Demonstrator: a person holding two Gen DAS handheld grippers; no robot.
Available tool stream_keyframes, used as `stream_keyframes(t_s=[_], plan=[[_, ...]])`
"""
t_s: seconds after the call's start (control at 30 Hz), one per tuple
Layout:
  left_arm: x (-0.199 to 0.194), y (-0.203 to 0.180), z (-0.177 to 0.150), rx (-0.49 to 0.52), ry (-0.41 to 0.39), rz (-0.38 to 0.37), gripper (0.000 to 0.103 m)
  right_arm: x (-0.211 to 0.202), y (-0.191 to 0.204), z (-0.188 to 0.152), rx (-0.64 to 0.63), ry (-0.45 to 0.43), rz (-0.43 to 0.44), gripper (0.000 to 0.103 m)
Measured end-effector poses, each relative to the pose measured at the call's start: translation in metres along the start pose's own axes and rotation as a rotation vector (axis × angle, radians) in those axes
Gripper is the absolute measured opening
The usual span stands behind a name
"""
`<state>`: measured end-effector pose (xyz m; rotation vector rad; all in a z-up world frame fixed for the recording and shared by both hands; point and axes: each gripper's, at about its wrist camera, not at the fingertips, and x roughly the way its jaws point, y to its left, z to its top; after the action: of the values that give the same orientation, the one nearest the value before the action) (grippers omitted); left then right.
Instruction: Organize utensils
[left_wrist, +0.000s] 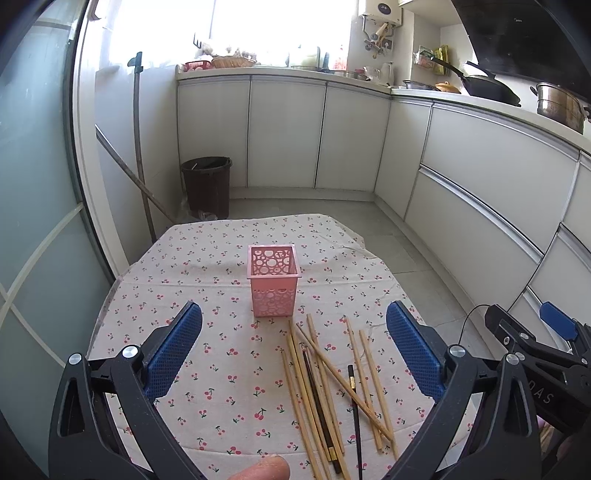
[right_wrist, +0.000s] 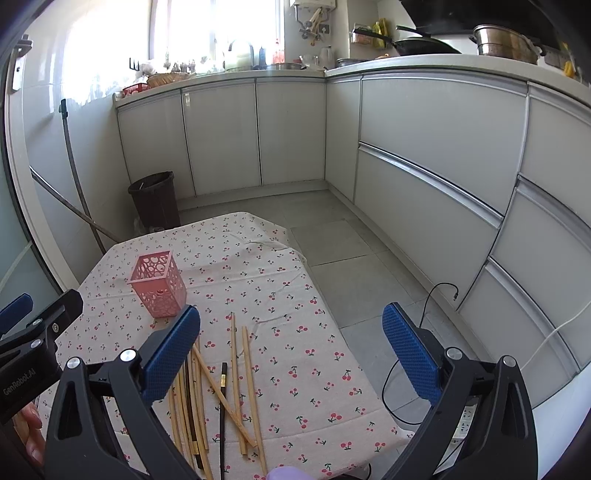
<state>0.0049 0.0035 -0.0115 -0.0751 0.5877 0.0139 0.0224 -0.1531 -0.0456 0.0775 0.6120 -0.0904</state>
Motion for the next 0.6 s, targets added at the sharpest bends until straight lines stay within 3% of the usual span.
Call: stream_keyframes(t_s=[0.6], plan=[[0.0022, -0.0017, 0.0002, 0.001, 0.015, 0.008, 0.096, 0.0027, 0.0003, 0.0003, -0.002, 0.015, 0.002, 0.096]])
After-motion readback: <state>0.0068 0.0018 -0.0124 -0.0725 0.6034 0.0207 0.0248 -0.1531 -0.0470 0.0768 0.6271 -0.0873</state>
